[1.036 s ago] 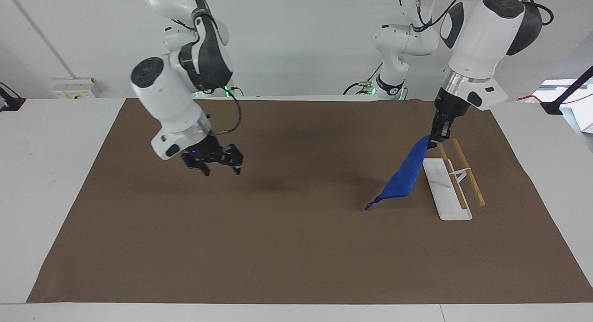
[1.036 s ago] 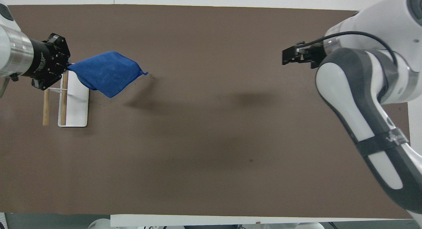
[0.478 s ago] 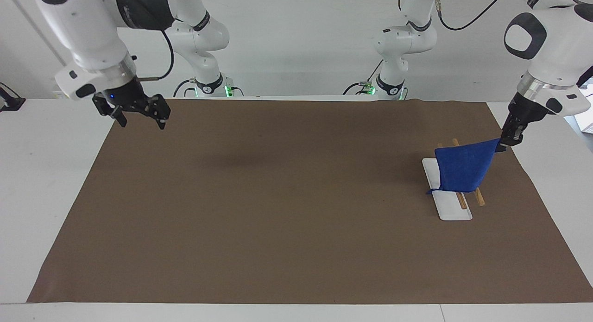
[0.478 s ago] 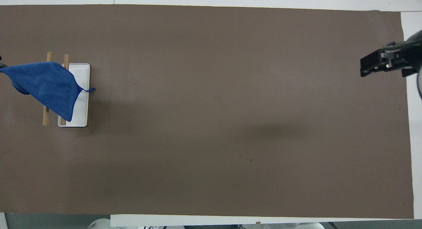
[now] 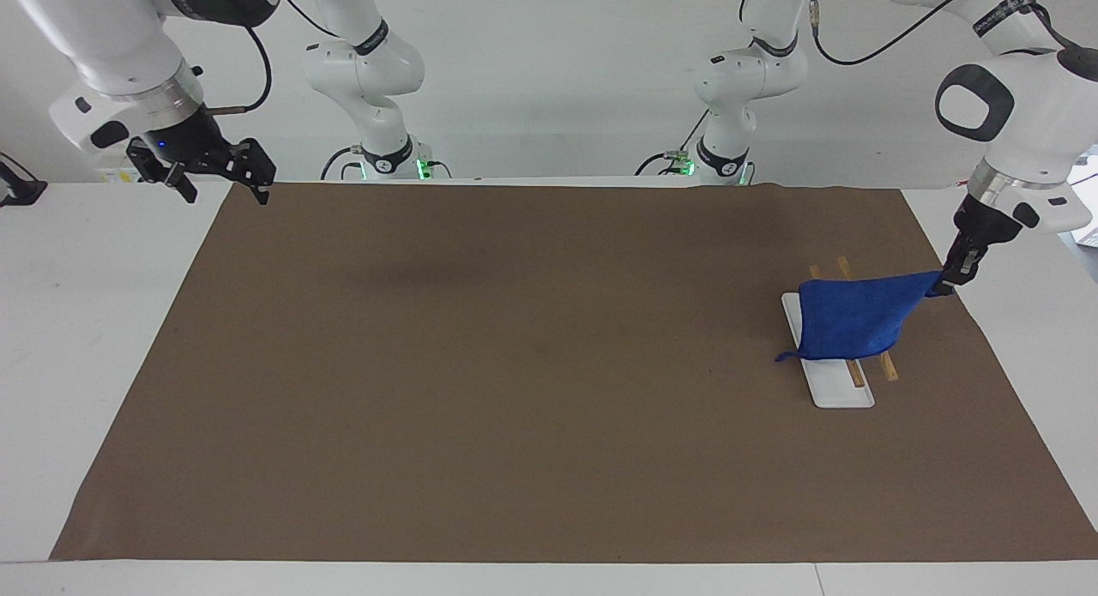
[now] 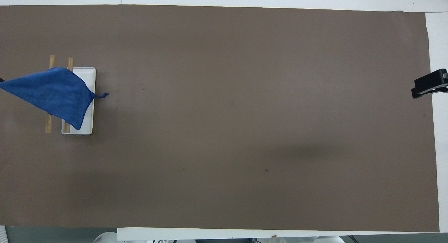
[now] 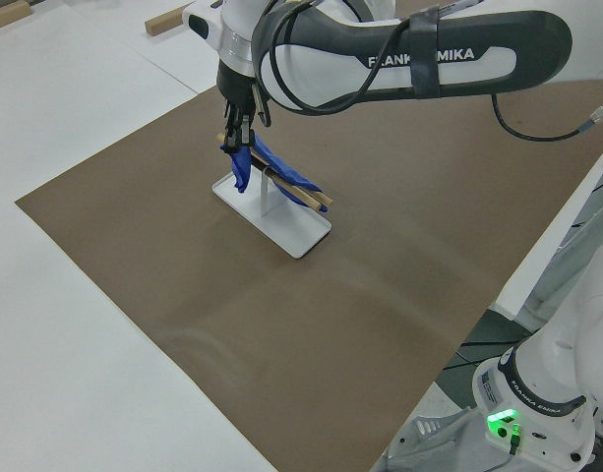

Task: Right arm passes towel to left arm to hang
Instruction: 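Lower the towel over the wooden sticks and open the left gripper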

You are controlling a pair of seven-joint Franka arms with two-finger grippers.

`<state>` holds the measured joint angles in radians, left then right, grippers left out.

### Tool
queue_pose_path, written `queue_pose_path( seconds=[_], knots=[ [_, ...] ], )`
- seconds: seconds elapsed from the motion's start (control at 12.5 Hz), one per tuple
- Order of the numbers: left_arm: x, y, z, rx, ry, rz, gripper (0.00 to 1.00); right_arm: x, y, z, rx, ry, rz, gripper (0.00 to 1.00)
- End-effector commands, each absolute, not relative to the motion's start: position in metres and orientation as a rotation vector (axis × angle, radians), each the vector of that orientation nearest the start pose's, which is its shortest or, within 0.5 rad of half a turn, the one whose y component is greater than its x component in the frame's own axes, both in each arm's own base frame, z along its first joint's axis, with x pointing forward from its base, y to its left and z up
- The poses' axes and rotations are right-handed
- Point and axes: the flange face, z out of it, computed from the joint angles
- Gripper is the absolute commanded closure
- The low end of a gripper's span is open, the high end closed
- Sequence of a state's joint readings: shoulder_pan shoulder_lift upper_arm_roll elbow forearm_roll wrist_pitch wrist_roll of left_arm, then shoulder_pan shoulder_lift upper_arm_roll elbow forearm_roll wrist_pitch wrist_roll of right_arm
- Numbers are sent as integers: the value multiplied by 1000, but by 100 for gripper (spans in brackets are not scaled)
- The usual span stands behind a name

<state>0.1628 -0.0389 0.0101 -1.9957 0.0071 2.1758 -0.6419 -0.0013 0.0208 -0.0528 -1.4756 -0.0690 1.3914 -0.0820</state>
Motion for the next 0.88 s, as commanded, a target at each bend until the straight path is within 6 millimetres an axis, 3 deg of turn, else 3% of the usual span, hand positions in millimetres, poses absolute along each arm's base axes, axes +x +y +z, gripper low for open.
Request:
queue_pose_path(
  seconds=[0.0, 0.48, 0.56, 0.64, 0.72, 0.8],
  knots=[
    [553, 118, 478, -2916, -1209, -375, 100, 526, -26, 651, -3209, -70, 152, 0],
    [554, 137, 467, -2896, -1245, -368, 100, 519, -30, 647, -3193, -25, 164, 0],
    [554, 137, 461, -2901, -1231, -356, 76, 520, -29, 647, -3195, -27, 162, 0],
    [554, 137, 460, -2904, -1224, -352, 7, 520, -29, 646, -3195, -27, 169, 0],
    [555, 134, 461, -2901, -1236, -344, 0, 521, -29, 645, -3194, -29, 174, 0],
    [556, 132, 462, -2903, -1232, -344, 0, 522, -27, 642, -3194, -32, 179, 0]
  ],
)
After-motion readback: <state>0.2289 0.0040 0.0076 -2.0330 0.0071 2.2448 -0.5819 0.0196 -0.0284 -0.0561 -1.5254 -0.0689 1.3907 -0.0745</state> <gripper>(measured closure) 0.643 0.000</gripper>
